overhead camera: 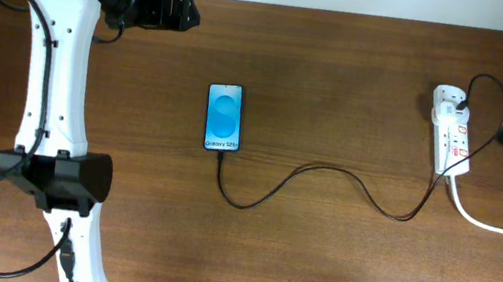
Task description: Plug charger to phone and switch on socket
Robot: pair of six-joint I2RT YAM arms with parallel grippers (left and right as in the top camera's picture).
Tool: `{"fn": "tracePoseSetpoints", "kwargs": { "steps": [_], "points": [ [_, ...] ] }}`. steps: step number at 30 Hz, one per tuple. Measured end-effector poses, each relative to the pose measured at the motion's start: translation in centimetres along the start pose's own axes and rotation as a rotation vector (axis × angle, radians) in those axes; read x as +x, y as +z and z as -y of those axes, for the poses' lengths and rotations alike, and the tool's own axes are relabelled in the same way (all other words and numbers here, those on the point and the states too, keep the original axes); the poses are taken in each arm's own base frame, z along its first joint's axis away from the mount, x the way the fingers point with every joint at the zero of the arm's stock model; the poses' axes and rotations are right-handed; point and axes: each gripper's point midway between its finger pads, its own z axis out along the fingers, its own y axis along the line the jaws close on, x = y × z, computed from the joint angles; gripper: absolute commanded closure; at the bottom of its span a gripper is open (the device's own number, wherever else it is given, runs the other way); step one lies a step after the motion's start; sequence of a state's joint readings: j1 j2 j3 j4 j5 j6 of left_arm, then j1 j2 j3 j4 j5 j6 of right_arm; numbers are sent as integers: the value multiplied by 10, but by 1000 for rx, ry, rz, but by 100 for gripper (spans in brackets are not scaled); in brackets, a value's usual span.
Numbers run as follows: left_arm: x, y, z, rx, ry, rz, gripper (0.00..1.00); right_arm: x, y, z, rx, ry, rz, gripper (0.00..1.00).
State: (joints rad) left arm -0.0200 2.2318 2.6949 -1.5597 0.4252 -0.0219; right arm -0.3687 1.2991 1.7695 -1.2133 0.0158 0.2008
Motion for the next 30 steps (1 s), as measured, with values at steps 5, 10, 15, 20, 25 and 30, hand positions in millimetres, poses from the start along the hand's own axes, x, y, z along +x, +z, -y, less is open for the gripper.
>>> {"fn": "tracePoseSetpoints", "kwargs": {
  "steps": [5,10,15,20,25,30],
  "points": [
    [0,0,0,0,0,0,1,-55,22,47,-60,101,54,0],
    [0,0,0,0,0,0,1,-52,110,64,-76,138,-97,0],
    [0,0,0,0,0,0,1,-38,154,100,-33,203,-174,2],
    [0,0,0,0,0,0,1,-16,213,127,-16,225,-259,1],
    [0,0,0,0,0,0,1,13,261,138,-14,249,-351,1],
    [0,0,0,0,0,0,1,36,292,142,-17,262,-412,1]
  ]
}}
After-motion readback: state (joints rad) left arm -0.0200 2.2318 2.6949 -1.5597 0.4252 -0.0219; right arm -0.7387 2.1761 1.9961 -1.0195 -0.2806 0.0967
